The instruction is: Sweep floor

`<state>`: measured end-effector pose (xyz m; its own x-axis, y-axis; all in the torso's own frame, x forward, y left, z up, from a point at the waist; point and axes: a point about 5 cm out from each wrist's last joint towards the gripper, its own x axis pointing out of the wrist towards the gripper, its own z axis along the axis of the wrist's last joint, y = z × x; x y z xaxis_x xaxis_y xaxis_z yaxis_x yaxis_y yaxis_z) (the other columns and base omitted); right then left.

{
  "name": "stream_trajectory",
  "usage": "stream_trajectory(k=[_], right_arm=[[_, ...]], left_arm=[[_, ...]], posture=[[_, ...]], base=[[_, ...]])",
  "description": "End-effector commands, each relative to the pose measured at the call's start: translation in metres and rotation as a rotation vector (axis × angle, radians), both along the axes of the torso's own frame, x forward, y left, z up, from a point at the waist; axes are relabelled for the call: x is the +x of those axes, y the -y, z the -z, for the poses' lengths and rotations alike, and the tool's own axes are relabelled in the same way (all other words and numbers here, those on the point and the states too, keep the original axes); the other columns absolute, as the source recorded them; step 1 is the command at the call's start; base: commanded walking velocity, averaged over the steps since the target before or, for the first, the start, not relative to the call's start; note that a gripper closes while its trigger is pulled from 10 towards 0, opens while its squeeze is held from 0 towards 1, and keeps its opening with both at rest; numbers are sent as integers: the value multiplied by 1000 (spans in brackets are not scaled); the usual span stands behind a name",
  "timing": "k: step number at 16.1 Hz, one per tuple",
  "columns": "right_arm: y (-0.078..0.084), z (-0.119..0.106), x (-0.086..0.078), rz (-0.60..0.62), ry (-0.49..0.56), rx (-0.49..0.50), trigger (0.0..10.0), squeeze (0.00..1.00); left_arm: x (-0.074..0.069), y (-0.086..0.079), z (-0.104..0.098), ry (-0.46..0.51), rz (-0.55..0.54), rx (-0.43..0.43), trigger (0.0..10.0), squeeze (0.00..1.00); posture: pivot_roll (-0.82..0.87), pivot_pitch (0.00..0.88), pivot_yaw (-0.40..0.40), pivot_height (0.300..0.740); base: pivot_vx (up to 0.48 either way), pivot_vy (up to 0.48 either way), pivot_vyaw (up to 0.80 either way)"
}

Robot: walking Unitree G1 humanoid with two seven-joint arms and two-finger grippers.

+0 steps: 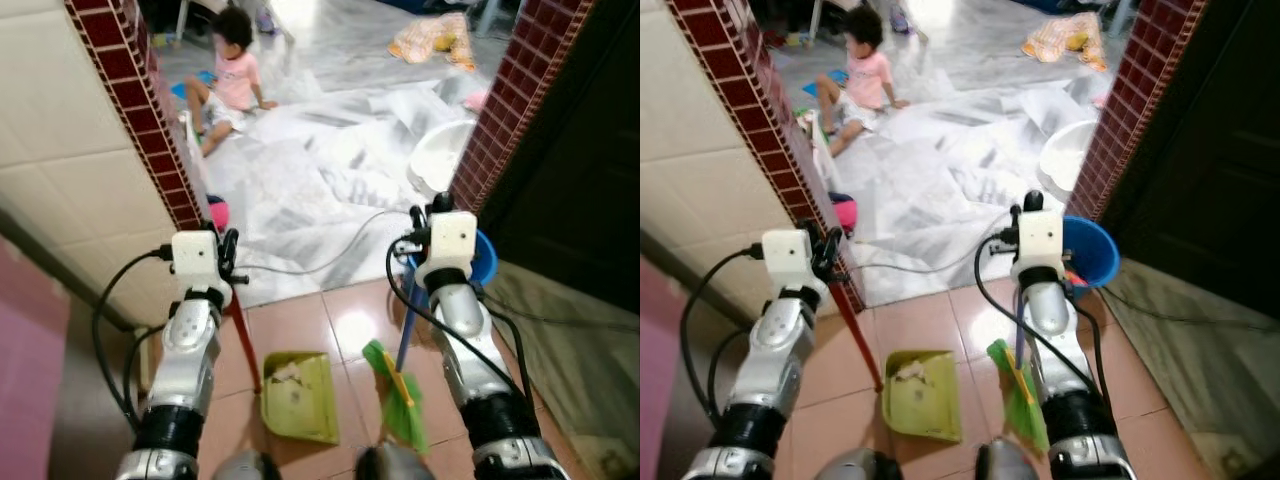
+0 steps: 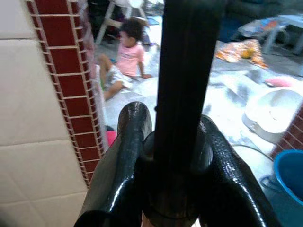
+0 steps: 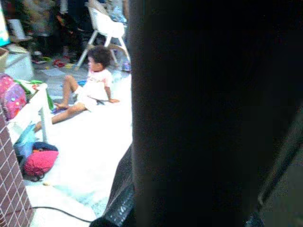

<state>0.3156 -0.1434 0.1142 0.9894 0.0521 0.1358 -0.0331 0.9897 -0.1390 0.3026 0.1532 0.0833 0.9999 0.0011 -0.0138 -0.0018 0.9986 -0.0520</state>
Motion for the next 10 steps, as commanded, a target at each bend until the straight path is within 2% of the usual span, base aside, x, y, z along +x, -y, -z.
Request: stream_trajectory(k=[1, 4, 10], right_arm=[[3, -2, -1, -7, 12, -12, 10000, 0], [-8, -2, -3, -54, 18, -25, 10000, 0], [-3, 0, -1, -38, 4, -25, 10000, 0]], left_arm=[[-1, 1, -5, 27, 9, -6, 10000, 0], [-3, 2, -4, 21, 8, -8, 10000, 0], [-2, 11, -2, 7, 34, -14, 10000, 0]], posture=[[-84, 0, 61, 740], [-84, 0, 58, 740], [-87, 0, 62, 740]], base=[[0, -420, 0], [0, -429, 0], [0, -429, -719]])
